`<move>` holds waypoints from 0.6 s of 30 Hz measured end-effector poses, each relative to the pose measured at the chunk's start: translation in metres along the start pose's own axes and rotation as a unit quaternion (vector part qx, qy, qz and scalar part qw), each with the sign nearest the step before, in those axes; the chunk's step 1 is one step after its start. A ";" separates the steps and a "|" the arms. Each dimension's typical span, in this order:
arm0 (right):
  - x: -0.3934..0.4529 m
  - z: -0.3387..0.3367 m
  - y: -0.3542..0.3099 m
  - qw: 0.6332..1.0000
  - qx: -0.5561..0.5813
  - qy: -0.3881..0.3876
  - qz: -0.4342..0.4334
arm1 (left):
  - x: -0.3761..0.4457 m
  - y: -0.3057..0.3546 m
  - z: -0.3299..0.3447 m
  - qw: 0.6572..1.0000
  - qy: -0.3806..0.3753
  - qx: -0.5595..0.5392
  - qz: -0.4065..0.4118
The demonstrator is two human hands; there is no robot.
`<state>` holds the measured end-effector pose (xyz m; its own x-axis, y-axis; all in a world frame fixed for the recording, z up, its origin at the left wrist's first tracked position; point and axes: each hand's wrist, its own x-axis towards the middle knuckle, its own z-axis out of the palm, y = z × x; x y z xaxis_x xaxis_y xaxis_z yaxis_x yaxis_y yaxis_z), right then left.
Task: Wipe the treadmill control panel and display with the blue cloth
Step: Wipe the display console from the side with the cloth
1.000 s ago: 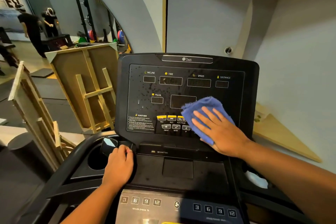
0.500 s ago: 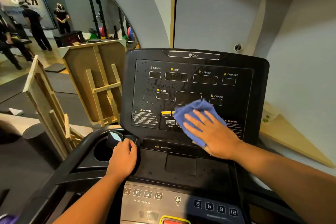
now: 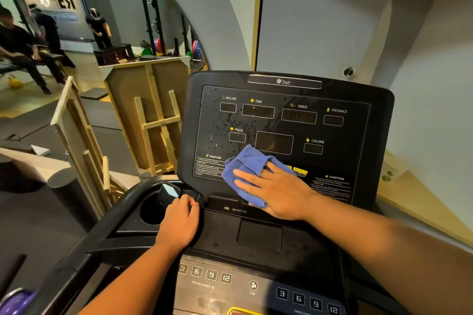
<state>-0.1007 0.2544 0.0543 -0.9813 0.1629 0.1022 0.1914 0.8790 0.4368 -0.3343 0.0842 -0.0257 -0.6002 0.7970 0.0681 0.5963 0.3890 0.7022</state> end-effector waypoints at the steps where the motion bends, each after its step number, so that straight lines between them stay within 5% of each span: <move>1: 0.000 0.000 -0.001 1.000 0.012 0.002 0.006 | 0.001 -0.001 0.000 1.000 0.001 0.002 0.000; 9: -0.081 0.001 0.026 0.999 0.030 -0.020 0.019 | 0.000 -0.001 -0.001 1.000 0.000 -0.008 0.007; 18: 0.062 -0.030 0.028 0.995 -0.014 0.052 0.082 | -0.001 -0.003 0.000 1.000 0.007 -0.008 0.009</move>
<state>-0.1558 0.2760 0.0995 -0.9298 0.2541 0.2661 0.3505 0.8318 0.4304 -0.3357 0.0826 -0.0277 -0.5969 0.7973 0.0898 0.5983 0.3678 0.7119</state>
